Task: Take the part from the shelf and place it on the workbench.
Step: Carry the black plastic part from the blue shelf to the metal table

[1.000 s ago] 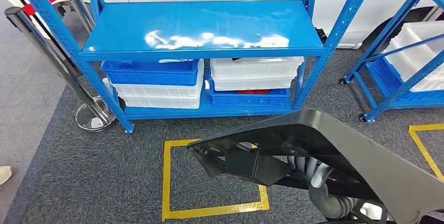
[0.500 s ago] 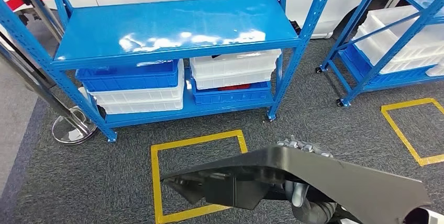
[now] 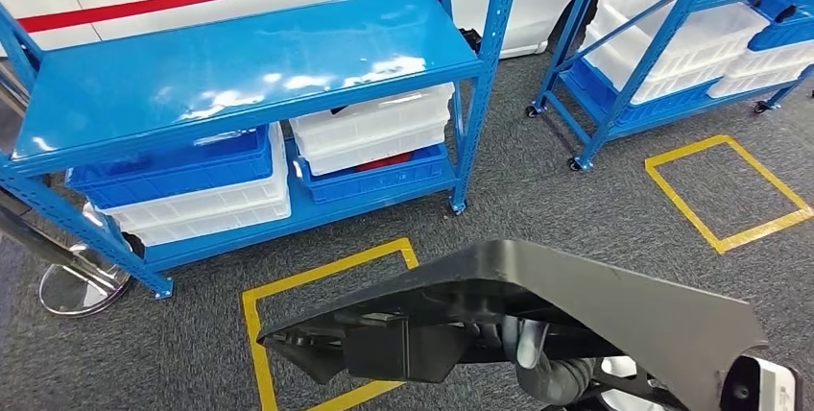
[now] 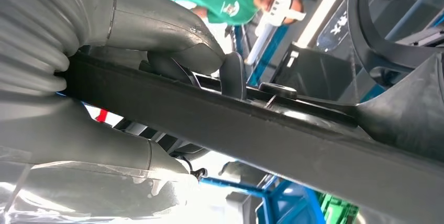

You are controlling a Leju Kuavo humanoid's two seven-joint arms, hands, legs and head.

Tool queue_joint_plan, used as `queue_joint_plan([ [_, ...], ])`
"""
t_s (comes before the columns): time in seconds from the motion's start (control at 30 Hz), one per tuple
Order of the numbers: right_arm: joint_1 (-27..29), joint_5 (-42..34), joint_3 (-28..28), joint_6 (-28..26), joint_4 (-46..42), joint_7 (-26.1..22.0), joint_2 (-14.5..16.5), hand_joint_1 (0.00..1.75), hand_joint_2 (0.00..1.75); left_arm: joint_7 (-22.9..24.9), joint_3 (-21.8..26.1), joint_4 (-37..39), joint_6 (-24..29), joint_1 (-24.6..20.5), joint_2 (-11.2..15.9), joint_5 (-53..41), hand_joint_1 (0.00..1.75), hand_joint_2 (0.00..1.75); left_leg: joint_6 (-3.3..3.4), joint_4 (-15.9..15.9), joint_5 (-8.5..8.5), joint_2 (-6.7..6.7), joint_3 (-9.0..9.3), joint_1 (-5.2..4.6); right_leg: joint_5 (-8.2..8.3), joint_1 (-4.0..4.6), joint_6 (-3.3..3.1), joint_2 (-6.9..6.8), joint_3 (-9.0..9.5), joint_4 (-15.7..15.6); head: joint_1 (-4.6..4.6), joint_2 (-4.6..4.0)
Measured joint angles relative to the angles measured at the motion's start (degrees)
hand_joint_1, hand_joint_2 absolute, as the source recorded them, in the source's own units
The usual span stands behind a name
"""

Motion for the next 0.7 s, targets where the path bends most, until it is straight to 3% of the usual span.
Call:
queue_joint_plan([
  [0.03, 0.62, 0.28, -0.1, 0.01, -0.14, -0.14, 0.08, 1.69, 1.75, -0.27, -0.09, 0.02, -0.04, -0.05, 0.07, -0.07, 0.0, 1.75, 0.31, -0.69, -0.2, -0.53, 0.32, -0.05, -0.08, -0.01, 0.31, 0.44, -0.3, 0.29, -0.01, 0.0],
  [0.1, 2.49, 1.42, -0.57, 0.19, -0.58, -0.7, 0.2, 1.69, 1.75, -0.91, -0.37, 0.03, 0.06, -0.2, 0.17, -0.14, 0.0, 1.75, 1.05, -0.88, -0.16, 0.08, 0.36, -0.13, 0.01, -0.09, 0.85, 1.19, -0.62, 0.34, -0.03, 0.0],
  [0.17, 4.53, 2.81, -1.45, 0.61, -1.27, -1.27, 0.23, 1.69, 1.75, -1.24, -0.63, 0.04, 0.52, -0.27, 0.34, -0.08, 0.0, 1.75, 1.72, -1.22, -0.01, 1.11, 0.56, 0.03, -0.85, -0.06, 1.41, -0.18, -1.19, 1.57, 0.16, 0.0],
  [0.27, 6.95, 4.25, -3.05, 1.48, -2.53, -1.51, 0.48, 1.69, 1.75, -1.29, -0.88, 0.11, 1.19, -0.05, 0.67, 0.0, 0.0, 1.75, 2.35, -1.46, -0.05, 2.94, 0.7, -0.05, -5.5, -0.36, 2.29, -3.69, -5.66, 10.66, 0.53, 0.0],
  [0.3, 7.49, 4.48, -3.49, 1.56, -2.73, -1.51, 0.57, 1.69, 1.75, -1.26, -0.92, 0.15, 1.26, 0.0, 0.76, 0.03, 0.0, 1.75, 2.39, -1.45, -0.11, 3.55, 0.7, -0.12, -6.59, -0.55, 2.46, -4.03, -7.34, 13.83, 0.52, 0.0],
  [0.33, 7.81, 4.66, -3.92, 1.48, -2.84, -1.51, 0.62, 1.69, 1.75, -1.2, -0.96, 0.18, 1.27, -0.01, 0.89, 0.11, 0.0, 1.75, 2.4, -1.45, -0.19, 4.17, 0.72, -0.17, -6.69, -0.69, 2.53, -4.18, -8.23, 15.41, 0.53, 0.0],
  [0.37, 7.82, 4.77, -4.32, 1.21, -2.88, -1.46, 0.64, 1.69, 1.75, -1.13, -1.0, 0.19, 1.22, -0.08, 1.02, 0.24, 0.0, 1.75, 2.35, -1.45, -0.26, 4.76, 0.81, -0.21, -5.67, -0.76, 2.48, -4.3, -7.95, 14.71, 0.53, 0.0],
  [0.4, 7.53, 4.67, -4.74, 0.75, -2.96, -1.27, 0.64, 1.69, 1.75, -1.01, -1.03, 0.19, 1.12, -0.19, 1.14, 0.42, 0.0, 1.75, 2.27, -1.46, -0.35, 5.32, 0.94, -0.25, -3.87, -0.75, 2.3, -4.55, -6.55, 11.92, 0.53, 0.0],
  [0.47, 6.13, 3.63, -5.61, -0.53, -3.27, -0.36, 0.6, 1.69, 1.75, -0.73, -1.08, 0.19, 0.79, -0.5, 1.45, 0.85, 0.0, 1.75, 2.03, -1.55, -0.53, 6.35, 1.32, -0.39, -0.67, -0.28, 1.47, -6.39, -2.47, 4.03, 0.51, 0.0],
  [0.53, 4.37, 1.89, -6.42, -1.88, -3.69, 0.77, 0.49, 1.69, 1.75, -0.41, -1.08, 0.19, 0.41, -0.79, 1.85, 1.11, 0.0, 1.75, 1.55, -1.81, -0.61, 7.21, 1.62, -0.45, 0.19, 0.39, 0.59, -7.81, -0.52, -0.03, 0.54, 0.0],
  [0.63, 2.81, 0.08, -7.24, -2.97, -4.16, 1.85, 0.04, 1.69, 1.75, 0.09, -1.09, 0.17, 0.16, -1.2, 2.13, 1.63, 0.0, 1.75, 0.58, -2.46, -0.73, 8.04, 2.39, -0.42, 0.58, 0.51, -0.17, -6.59, -0.09, -1.21, 0.6, 0.0],
  [0.7, 2.09, -0.4, -7.37, -3.21, -4.36, 2.04, -0.18, 1.69, 1.75, 0.16, -1.09, 0.16, 0.08, -1.14, 2.17, 1.98, 0.0, 1.75, 0.24, -0.43, -2.28, 6.19, 1.82, -0.41, 1.19, 0.13, -0.63, -5.59, 0.8, -2.53, 0.53, 0.0],
])
